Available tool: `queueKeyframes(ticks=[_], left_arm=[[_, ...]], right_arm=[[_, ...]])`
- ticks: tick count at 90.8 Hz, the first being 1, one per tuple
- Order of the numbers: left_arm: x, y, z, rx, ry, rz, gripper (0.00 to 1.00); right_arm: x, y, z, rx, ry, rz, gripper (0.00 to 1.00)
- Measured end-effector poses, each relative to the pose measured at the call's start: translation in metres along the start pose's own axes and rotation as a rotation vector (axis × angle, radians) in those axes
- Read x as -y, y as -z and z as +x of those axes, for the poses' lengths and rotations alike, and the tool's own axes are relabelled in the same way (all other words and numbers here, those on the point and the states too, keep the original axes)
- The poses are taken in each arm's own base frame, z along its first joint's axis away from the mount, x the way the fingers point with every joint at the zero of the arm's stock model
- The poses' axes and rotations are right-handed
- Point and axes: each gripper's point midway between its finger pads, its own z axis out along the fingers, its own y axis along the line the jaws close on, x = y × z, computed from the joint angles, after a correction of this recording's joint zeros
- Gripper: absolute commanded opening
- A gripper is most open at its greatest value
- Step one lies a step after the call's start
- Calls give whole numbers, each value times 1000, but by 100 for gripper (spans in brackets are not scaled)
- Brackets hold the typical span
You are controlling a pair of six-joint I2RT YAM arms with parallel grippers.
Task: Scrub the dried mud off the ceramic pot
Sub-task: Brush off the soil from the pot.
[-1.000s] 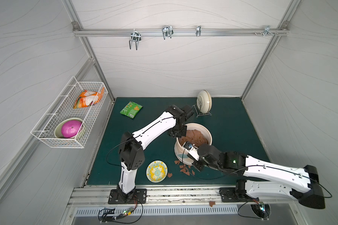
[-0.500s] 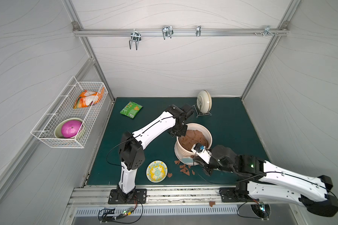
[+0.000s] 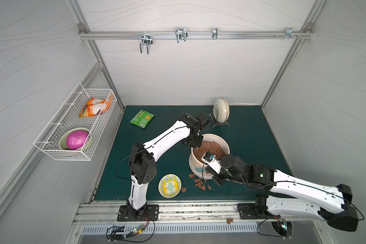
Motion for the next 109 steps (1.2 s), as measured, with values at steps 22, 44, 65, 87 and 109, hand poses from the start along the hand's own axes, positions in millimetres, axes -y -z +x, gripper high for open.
queueKeyframes(ticks=[22,44,65,87,109], left_arm=[[0,0,-1,3,-7,1,13],[0,0,-1,3,-11,1,12],[0,0,-2,6,-21,3,12],[0,-1,-2,7,-26,4,12],[-1,0,-4,16,-61,-2,12]], right_arm=[[4,6,6,-17,-5,25,0],[6,19,12,-16,-29,16,0],[-10,43,12,50,-44,-105,0],[-20,55,-4,146,-42,-177,0],[-10,20,4,49,-7,-116,0]])
